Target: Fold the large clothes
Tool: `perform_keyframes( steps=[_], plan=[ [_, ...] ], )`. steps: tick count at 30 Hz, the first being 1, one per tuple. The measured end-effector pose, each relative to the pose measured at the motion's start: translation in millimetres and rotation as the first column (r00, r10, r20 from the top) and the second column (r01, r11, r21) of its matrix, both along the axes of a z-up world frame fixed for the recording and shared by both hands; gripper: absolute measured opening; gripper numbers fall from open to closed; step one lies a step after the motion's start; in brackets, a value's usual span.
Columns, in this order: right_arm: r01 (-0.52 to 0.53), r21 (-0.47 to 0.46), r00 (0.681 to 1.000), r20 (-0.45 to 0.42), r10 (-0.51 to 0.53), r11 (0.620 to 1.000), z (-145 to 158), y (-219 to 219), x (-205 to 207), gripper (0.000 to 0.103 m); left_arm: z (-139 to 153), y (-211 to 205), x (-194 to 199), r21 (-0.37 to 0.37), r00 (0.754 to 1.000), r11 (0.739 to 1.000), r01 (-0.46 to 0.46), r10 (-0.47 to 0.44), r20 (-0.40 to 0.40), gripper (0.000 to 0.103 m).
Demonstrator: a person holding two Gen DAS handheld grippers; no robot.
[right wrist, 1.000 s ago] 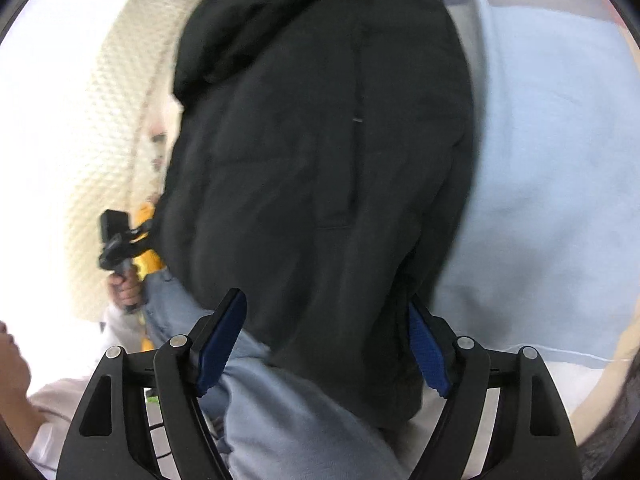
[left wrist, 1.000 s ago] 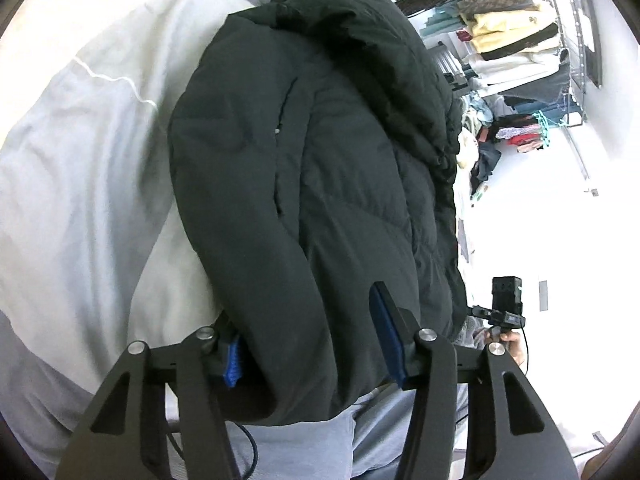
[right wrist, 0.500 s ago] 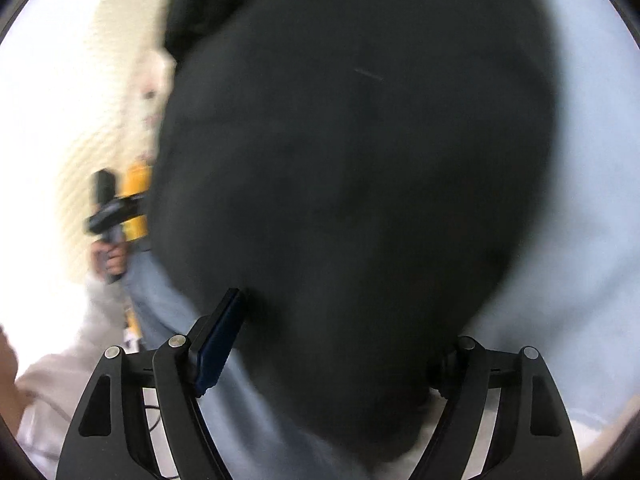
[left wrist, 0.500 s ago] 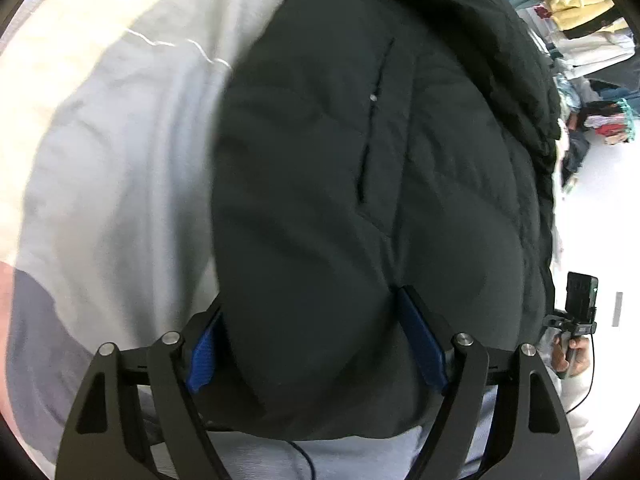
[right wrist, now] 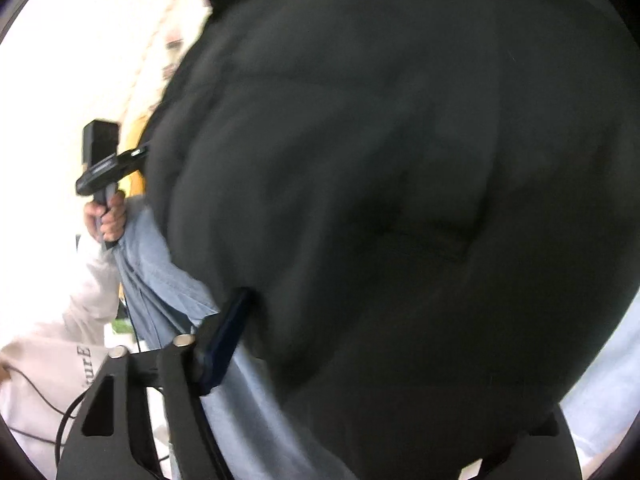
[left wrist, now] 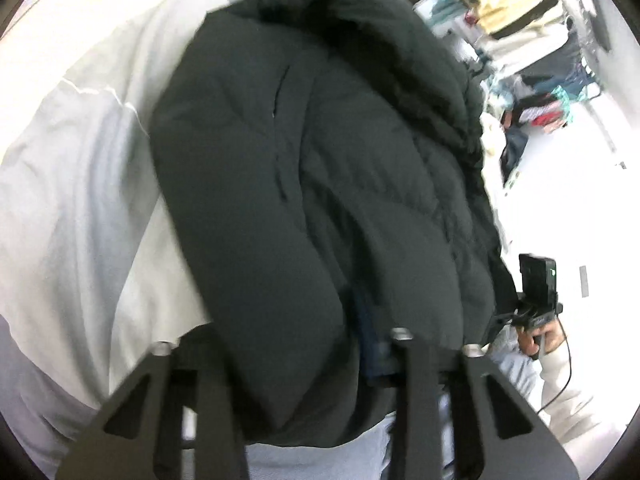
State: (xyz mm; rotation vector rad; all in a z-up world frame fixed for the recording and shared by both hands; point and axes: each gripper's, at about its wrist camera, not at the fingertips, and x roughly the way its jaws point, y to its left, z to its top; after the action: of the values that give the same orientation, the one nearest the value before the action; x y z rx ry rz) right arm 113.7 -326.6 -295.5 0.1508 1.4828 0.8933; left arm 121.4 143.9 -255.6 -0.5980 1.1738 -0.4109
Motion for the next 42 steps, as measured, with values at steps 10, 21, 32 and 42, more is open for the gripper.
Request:
perform_keyframes(
  steps=[10,21,32,42],
  plan=[
    [0.14,0.081,0.929,0.335,-0.159,0.987,119.4,-17.3,-12.4,0.008,77.0,15.5,-19.4,-0.209,0.98,0.975,-0.076,0.112,0.167,0.007],
    [0.23,0.27,0.822,0.46,-0.335,0.935,189.8,-87.5,-75.1,0.006,148.4,20.7,-85.6,-0.246,0.945,0.965,-0.095,0.165,0.282,0.007],
    [0.34,0.407,0.764,0.407,-0.501,0.848,200.9,-93.3,-151.4,0.006,157.1,21.2,-160.3,-0.234,0.944,0.963,-0.134,0.196,0.266,0.007],
    [0.371,0.467,0.7,0.427,-0.572,0.802,220.8,-93.9,-162.4,0.006,162.6,33.3,-152.6,-0.215,0.943,0.967,-0.136,0.193,0.271,0.007]
  ],
)
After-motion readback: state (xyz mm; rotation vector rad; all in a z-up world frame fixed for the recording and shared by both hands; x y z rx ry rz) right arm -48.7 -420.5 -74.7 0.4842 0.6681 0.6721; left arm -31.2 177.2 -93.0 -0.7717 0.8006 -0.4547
